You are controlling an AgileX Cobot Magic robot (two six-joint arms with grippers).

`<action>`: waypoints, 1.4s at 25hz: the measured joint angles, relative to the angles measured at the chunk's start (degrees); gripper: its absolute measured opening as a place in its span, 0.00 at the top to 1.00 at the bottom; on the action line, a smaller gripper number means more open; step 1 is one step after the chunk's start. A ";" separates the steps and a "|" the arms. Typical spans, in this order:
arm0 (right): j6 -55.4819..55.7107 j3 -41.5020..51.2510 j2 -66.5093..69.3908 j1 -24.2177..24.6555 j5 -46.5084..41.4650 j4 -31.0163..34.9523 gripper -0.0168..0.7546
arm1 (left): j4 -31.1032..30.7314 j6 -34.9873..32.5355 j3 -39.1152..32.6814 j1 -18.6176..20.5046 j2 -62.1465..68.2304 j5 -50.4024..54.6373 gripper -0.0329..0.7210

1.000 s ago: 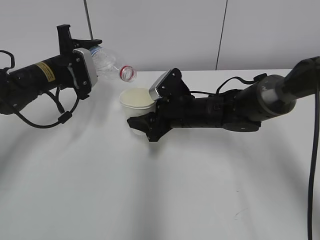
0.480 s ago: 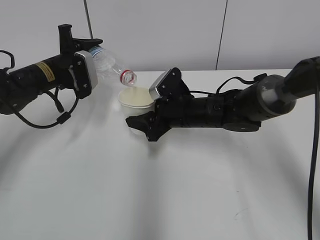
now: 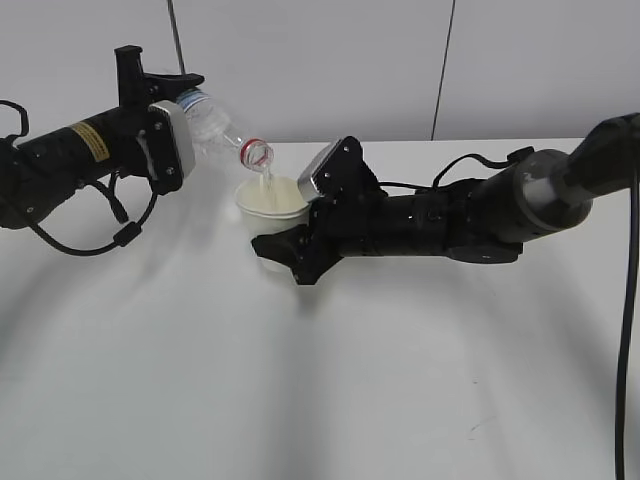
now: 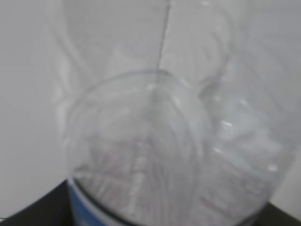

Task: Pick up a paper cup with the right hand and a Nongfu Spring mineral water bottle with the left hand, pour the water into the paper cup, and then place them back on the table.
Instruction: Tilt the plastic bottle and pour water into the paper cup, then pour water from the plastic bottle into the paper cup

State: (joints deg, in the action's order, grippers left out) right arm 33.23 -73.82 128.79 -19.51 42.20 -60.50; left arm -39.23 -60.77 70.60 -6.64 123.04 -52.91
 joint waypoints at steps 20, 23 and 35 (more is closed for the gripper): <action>0.10 0.00 0.00 0.00 0.00 -1.84 0.39 | 0.63 -2.12 0.00 -1.57 0.00 0.00 0.44; 0.10 0.00 0.00 0.00 0.00 -1.84 0.39 | 0.70 -2.12 0.00 -1.57 0.00 0.00 0.44; 0.10 0.00 0.00 0.00 0.00 -1.87 0.39 | 0.84 -3.40 0.07 -1.57 0.00 0.55 0.44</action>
State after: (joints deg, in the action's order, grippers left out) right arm 33.32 -73.82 128.79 -19.51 42.20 -62.36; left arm -38.39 -64.17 70.66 -8.21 123.04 -52.36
